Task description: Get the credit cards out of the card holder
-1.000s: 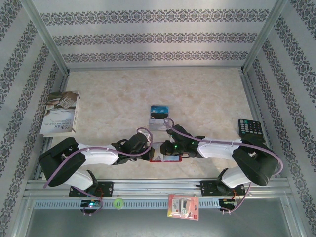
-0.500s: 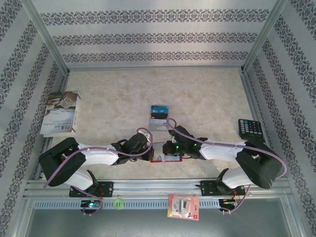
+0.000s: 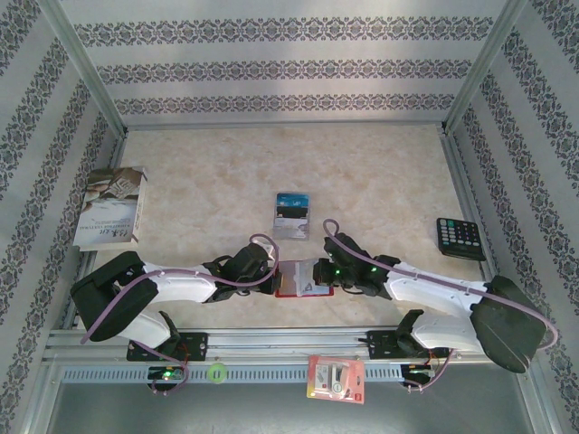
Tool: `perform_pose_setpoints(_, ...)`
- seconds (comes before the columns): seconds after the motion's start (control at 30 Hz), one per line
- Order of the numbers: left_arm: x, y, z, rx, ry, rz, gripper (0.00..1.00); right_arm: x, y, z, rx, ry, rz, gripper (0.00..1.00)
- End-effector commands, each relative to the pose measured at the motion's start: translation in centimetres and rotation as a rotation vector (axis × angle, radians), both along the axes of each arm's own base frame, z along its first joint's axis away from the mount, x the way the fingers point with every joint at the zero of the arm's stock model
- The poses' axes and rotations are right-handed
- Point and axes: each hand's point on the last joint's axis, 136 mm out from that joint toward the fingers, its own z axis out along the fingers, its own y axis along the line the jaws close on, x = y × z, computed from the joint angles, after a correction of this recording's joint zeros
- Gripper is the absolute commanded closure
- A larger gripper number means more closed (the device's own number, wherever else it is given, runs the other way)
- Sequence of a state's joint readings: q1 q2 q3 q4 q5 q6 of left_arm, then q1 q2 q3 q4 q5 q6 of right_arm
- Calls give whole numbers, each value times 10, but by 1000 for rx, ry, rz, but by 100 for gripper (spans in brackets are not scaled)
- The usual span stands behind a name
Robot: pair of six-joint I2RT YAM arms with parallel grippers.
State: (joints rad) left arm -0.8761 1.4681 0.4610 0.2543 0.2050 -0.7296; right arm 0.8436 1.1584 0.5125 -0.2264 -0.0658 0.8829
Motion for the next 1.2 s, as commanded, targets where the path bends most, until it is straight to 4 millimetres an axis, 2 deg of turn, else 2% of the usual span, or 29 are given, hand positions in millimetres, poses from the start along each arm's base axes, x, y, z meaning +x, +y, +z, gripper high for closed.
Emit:
perform_pose_setpoints(0.0,-10,25,-26,109,61,16,93,4,-9,8,-95,-41,0,100)
perform_pose_setpoints(0.17,-8,24,-25,104,57,11,93,3,-2,5,-135,-27,21,100)
perform_pose_setpoints(0.33,-7,20,-24,94,56,3,92,0,15,1,-164,-23,72,100)
perform_pose_setpoints(0.37,-7,20,-24,93,58,0,93,-1,18,1,-159,-23,80,99)
perform_pose_setpoints(0.5,-6,17,-25,89,59,-5,93,1,31,3,-119,-32,98,82)
perform_pose_setpoints(0.63,-5,16,-24,88,56,-10,93,2,35,3,-113,-29,111,75)
perform_pose_setpoints(0.7,-4,16,-23,85,55,-8,92,3,35,3,-119,-29,115,79)
perform_pose_setpoints(0.77,-4,17,-23,85,57,-6,93,5,31,4,-132,-36,116,93)
perform_pose_setpoints(0.8,-5,17,-22,82,58,-7,93,7,29,8,-132,-49,121,99)
perform_pose_setpoints(0.87,-3,17,-19,79,54,-6,92,12,28,23,-108,-96,153,100)
perform_pose_setpoints(0.97,-2,16,-12,70,45,-10,86,19,31,58,-58,-192,274,100)
perform_pose_setpoints(1.07,0,14,1,51,33,-17,72,21,41,96,-48,-334,465,100)
perform_pose_setpoints(1.17,1,13,16,31,20,-22,57,29,45,110,-119,-433,618,100)
